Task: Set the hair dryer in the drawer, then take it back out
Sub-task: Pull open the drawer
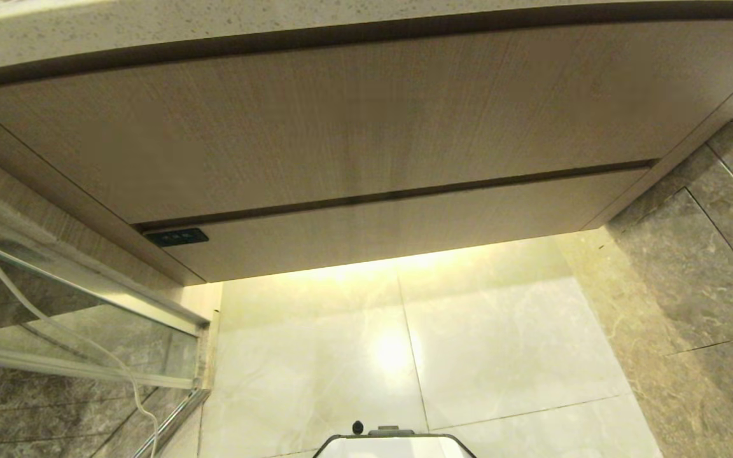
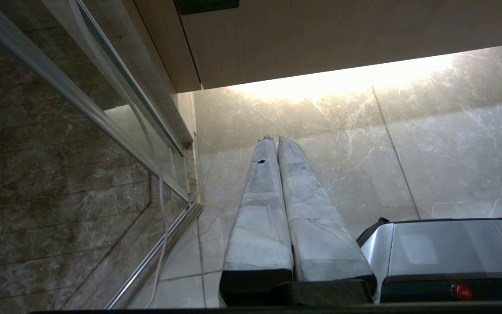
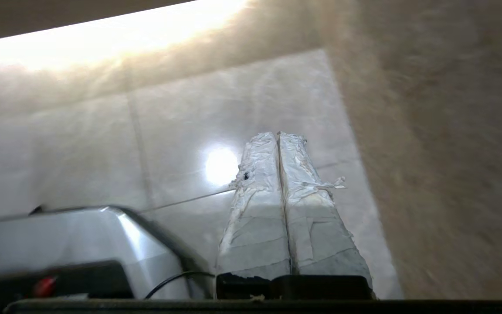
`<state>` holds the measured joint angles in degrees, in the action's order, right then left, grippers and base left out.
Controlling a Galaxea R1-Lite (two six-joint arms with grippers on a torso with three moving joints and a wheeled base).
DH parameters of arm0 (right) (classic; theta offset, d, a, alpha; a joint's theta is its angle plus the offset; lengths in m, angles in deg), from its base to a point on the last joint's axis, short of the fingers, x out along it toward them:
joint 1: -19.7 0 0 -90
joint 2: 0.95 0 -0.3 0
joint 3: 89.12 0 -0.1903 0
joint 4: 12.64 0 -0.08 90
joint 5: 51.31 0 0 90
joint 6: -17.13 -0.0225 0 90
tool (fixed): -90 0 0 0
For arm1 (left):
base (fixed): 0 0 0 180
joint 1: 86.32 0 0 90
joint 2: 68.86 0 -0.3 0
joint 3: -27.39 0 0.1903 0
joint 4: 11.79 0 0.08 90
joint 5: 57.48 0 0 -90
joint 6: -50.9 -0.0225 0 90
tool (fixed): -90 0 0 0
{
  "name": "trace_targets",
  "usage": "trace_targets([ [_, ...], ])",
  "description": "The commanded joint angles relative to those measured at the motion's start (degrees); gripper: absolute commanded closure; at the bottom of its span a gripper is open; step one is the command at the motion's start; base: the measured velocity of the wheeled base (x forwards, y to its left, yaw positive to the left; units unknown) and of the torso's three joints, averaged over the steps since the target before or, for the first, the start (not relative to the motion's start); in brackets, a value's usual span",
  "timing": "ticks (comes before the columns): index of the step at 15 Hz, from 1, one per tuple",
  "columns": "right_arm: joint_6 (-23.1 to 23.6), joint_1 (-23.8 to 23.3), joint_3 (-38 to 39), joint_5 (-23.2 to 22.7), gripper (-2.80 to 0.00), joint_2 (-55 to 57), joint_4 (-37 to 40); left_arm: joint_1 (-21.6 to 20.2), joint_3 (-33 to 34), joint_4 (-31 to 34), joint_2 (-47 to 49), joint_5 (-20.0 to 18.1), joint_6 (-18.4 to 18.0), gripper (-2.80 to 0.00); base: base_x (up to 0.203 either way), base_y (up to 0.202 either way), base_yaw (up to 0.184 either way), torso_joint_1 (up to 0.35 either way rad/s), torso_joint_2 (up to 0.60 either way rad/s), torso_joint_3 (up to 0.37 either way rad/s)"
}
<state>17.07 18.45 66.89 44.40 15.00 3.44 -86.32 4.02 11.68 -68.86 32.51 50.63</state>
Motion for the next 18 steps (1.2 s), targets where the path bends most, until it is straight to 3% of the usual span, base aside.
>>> trace_targets([
  [1,0.54,0.11,0.7,-4.33,0.0,-5.07,1.82,0.0,0.08,-0.01,0.0,0.01,0.0,0.0,0.0,0.0,0.0,0.0,0.0,0.0],
  [8,-0.95,1.03,0.78,-5.17,0.0,-16.39,6.15,0.0,0.0,-0.01,0.0,0.01,0.0,0.0,0.0,0.0,0.0,0.0,0.0,0.0],
  [18,-2.91,1.08,0.71,-4.93,0.0,-16.13,6.59,0.0,0.09,-0.01,0.0,0.01,0.0,0.0,0.0,0.0,0.0,0.0,0.0,0.0],
])
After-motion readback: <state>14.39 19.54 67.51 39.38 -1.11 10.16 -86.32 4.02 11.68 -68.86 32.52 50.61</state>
